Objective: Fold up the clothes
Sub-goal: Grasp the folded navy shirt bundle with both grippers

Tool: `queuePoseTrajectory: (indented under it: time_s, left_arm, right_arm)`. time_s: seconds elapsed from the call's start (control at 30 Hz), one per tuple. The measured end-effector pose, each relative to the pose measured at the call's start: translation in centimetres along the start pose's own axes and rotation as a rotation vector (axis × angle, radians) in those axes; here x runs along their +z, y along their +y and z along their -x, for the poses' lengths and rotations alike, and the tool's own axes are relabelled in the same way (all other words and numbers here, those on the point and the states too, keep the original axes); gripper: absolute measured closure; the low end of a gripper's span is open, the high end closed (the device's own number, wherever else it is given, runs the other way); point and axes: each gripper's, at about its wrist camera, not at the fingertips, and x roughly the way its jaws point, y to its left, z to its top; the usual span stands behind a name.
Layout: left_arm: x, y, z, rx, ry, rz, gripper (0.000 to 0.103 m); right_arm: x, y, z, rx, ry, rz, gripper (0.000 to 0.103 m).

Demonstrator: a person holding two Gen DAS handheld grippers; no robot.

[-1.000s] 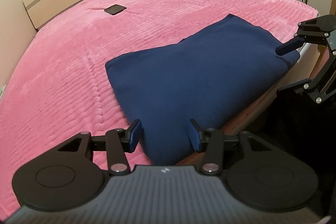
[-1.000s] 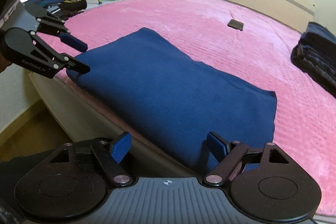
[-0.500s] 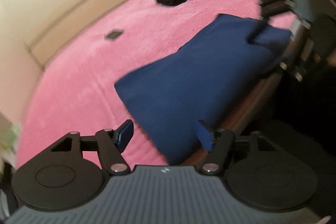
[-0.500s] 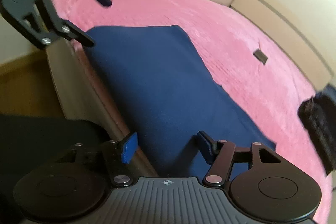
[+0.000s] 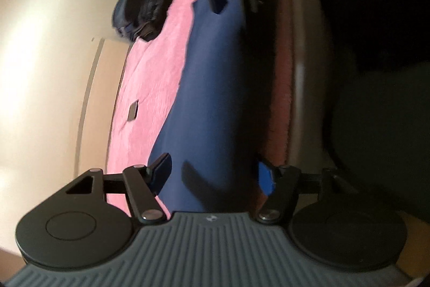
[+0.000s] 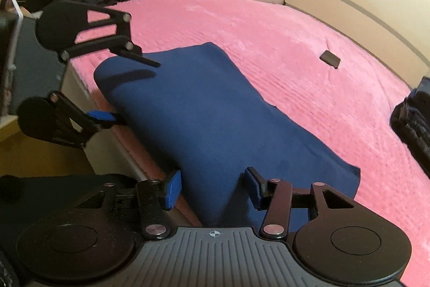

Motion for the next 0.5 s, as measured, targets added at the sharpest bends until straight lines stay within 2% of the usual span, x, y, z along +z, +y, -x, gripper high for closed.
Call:
queuePoseTrajectory:
  time_s: [0.1, 0.13, 0.17, 0.27, 0.3, 0.43, 0.5]
  left_arm:
    - [-0.3, -0.4, -0.9, -0.013, 0.003, -0.049, 0.043]
    - [-0.4, -0.5, -1.2, -0.024, 0.006, -0.057, 0.050]
    - [-0.5, -0.4, -1.4, -0.037, 0.007, -0.059, 0.052]
    - [-0.7, 0.7, -1.5, -0.096, 0.006, -0.020, 0.058]
    - [-0.8, 1.5, -1.6, -0.127, 0.008, 0.026, 0.059]
    - [-2.0, 6.5, -2.3, -0.293, 0.019, 0.311, 0.063]
    - [-2.6, 8.5, -2.6, -0.344, 0.021, 0.417, 0.064]
  right_arm:
    - [0.2, 0.4, 0.1, -0.014, -0.004, 0.011, 0.053]
    - [0.2, 0.8, 0.2, -0.026, -0.006, 0.029, 0.046]
    - [0.0, 1.4, 0.3, -0.044, -0.009, 0.058, 0.035]
    - [-0.6, 3.5, 0.1, -0.095, -0.017, 0.188, 0.034]
    - [-0.9, 4.2, -0.1, -0.110, -0.017, 0.228, 0.034]
    - [-1.8, 6.6, -1.9, -0.217, 0.003, 0.437, 0.034]
    - [-2.0, 7.0, -2.7, -0.264, 0.003, 0.495, 0.034]
